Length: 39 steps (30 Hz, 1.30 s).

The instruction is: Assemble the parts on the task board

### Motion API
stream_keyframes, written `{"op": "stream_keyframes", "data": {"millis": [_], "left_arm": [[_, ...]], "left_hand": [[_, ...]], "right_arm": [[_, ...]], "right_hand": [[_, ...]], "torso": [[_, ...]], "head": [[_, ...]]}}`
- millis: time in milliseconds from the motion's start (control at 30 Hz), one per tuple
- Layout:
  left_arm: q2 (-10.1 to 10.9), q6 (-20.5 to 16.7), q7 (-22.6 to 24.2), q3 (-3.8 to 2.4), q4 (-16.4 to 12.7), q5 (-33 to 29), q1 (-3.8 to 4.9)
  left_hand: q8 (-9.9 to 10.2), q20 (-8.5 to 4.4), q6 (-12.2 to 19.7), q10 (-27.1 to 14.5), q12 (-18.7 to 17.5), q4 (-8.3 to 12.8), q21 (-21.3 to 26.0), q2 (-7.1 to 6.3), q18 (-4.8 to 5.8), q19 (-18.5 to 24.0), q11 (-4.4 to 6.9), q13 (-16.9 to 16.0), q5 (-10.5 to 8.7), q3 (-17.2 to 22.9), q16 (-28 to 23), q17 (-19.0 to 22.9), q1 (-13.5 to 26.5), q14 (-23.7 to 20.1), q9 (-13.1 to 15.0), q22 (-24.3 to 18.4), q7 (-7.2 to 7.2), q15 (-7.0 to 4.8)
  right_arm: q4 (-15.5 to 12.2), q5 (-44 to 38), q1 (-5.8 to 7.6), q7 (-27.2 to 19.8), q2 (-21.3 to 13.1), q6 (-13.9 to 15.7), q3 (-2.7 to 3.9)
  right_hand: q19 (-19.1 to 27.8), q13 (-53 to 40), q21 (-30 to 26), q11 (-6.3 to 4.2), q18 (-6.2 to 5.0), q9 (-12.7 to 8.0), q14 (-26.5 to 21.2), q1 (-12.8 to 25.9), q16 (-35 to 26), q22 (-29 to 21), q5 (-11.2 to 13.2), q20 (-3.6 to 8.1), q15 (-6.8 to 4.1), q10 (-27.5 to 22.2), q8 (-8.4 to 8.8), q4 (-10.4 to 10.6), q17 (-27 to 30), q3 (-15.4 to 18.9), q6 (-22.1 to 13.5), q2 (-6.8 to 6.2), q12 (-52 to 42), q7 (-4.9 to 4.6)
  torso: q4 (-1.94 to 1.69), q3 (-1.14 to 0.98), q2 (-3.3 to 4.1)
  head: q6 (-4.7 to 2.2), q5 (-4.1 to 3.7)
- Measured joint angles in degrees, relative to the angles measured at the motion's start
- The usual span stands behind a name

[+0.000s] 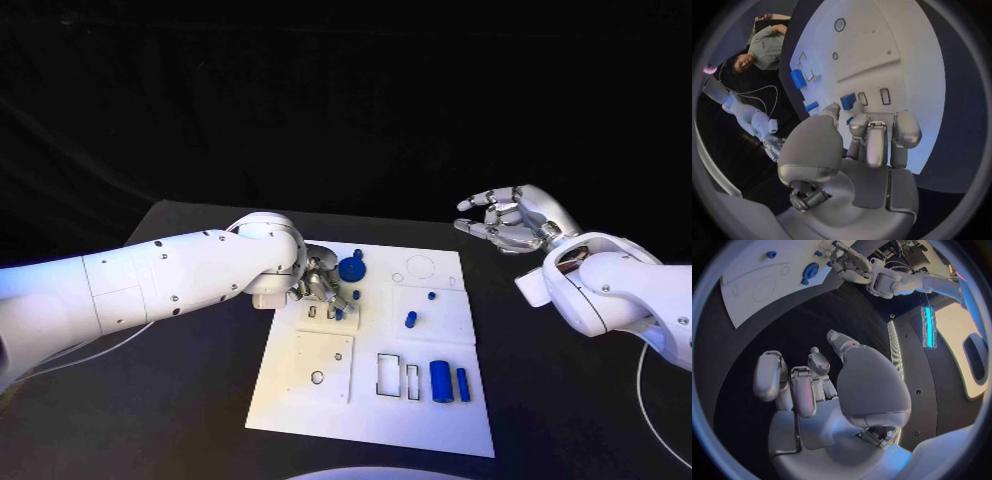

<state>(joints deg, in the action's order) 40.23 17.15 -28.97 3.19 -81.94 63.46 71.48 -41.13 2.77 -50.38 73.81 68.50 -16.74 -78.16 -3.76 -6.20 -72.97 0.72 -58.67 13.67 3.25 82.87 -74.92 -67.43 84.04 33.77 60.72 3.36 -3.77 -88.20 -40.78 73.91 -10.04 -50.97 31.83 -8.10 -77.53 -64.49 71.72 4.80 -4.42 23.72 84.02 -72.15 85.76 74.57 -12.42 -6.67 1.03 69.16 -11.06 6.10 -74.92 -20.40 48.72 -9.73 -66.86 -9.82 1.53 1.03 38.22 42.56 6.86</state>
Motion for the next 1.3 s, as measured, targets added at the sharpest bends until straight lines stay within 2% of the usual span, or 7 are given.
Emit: {"op": "stream_keyframes", "data": {"millis": [400,633,800,867,967,1067,1300], "left_arm": [[-0.04,1.08,-0.02,0.01,0.20,-0.81,0.00],[-0.14,1.35,-0.02,0.01,0.34,-1.19,0.03],[-0.24,1.29,0.00,-0.07,0.50,-1.80,0.14],[-0.25,1.23,0.01,-0.03,0.55,-2.03,0.13],[-0.25,1.09,0.01,0.03,0.62,-2.47,0.07],[-0.22,0.84,0.01,0.04,0.64,-3.03,0.06],[0.49,-0.34,0.05,0.01,0.41,-4.86,0.06]], "left_hand": [[0.00,0.00,0.41,-0.21,0.00,0.07,0.00,0.65,0.00,0.00,-0.21,0.00,0.00,0.88,0.00,0.00,-1.77,0.00,0.38,0.05,0.00,0.00],[0.01,-0.21,0.61,-0.53,-0.18,-0.18,-0.21,1.96,-0.01,0.21,0.11,0.11,0.21,5.62,0.00,0.00,-5.95,0.00,0.96,0.19,-0.18,0.00],[0.91,-0.01,1.51,-0.95,-0.30,-0.30,-0.22,-0.05,-0.01,0.40,0.08,0.35,0.04,16.35,-0.23,0.00,-9.21,0.00,1.42,0.51,0.09,0.00],[0.90,-0.01,1.68,-1.04,-0.30,-1.95,-0.60,-1.18,0.00,0.40,-0.01,0.35,0.02,19.94,-0.23,0.01,-10.33,0.00,1.84,0.84,0.24,0.00],[-0.22,-0.01,2.00,-1.04,-0.30,-2.37,-0.66,-3.77,-0.01,0.40,-0.02,0.35,0.04,26.24,-0.23,0.01,-9.53,0.00,1.86,1.12,0.32,0.00],[-0.67,-0.01,2.28,-1.00,-0.30,-2.45,-0.66,-5.01,0.00,0.40,-0.06,0.35,0.04,30.05,-0.23,0.01,-9.19,0.00,3.37,1.36,0.26,0.00],[-1.21,-0.01,2.42,-0.36,-0.30,-2.60,-0.89,-5.61,0.00,0.40,-0.02,-0.02,0.04,30.47,-0.23,0.01,-8.85,0.00,3.93,1.86,0.39,0.01]], "right_arm": [[0.16,0.01,-0.13,0.20,0.21,-0.07,-0.01],[0.18,0.02,-0.16,0.25,0.25,-0.09,-0.01],[0.19,0.02,-0.19,0.27,0.29,-0.11,-0.01],[0.20,0.02,-0.27,0.27,0.32,-0.11,0.00],[0.22,0.02,-0.48,0.27,0.38,-0.14,0.00],[0.27,0.03,-0.63,0.27,0.45,-0.18,0.00],[0.35,0.04,-0.81,0.29,0.47,-0.31,0.00]], "right_hand": [[0.00,0.00,0.00,0.00,0.00,-0.01,0.00,0.00,0.00,0.00,-0.22,0.00,0.00,0.00,0.00,0.00,0.01,0.00,0.00,0.00,0.00,0.00],[0.00,-0.01,0.00,0.00,0.00,-0.01,0.00,0.00,0.00,-0.07,-0.22,0.00,0.00,0.00,-0.25,0.09,0.01,-0.09,0.00,0.00,0.00,0.00],[-0.01,-0.01,0.00,0.00,0.00,-0.01,0.00,-0.01,0.00,-0.08,-0.22,0.00,0.00,0.00,-0.25,0.16,0.01,-0.16,0.00,0.00,0.00,0.00],[-0.01,-0.01,0.00,0.00,0.00,-0.01,0.00,-0.01,0.00,-0.08,-0.22,0.00,0.00,0.00,-0.25,0.16,0.01,-0.16,0.00,0.00,0.00,0.00],[-0.01,-0.01,0.00,0.00,0.00,-0.01,0.00,-0.01,0.00,-0.12,-0.22,0.00,0.00,0.00,-0.25,0.16,0.01,-0.16,0.00,0.00,0.00,0.00],[-0.01,-0.01,0.00,0.00,0.00,-0.01,0.00,-0.01,0.00,-0.14,-0.22,0.00,0.00,0.00,-0.24,0.16,0.01,-0.16,0.00,0.00,0.00,0.00],[-0.01,0.07,-0.28,0.00,0.01,-0.01,0.00,-0.01,-0.23,-0.23,-0.21,0.00,0.00,0.01,-0.24,0.16,0.01,-0.16,0.00,0.00,0.00,0.00]], "torso": [[0.01,-0.02,-0.04],[0.02,-0.02,-0.04],[0.04,0.00,-0.03],[0.04,0.00,-0.03],[0.05,-0.01,-0.03],[0.05,-0.03,-0.03],[0.00,-0.05,-0.08]], "head": [[0.13,0.10],[0.19,0.10],[0.26,0.10],[0.28,0.10],[0.30,0.10],[0.29,0.14],[0.20,0.24]]}}
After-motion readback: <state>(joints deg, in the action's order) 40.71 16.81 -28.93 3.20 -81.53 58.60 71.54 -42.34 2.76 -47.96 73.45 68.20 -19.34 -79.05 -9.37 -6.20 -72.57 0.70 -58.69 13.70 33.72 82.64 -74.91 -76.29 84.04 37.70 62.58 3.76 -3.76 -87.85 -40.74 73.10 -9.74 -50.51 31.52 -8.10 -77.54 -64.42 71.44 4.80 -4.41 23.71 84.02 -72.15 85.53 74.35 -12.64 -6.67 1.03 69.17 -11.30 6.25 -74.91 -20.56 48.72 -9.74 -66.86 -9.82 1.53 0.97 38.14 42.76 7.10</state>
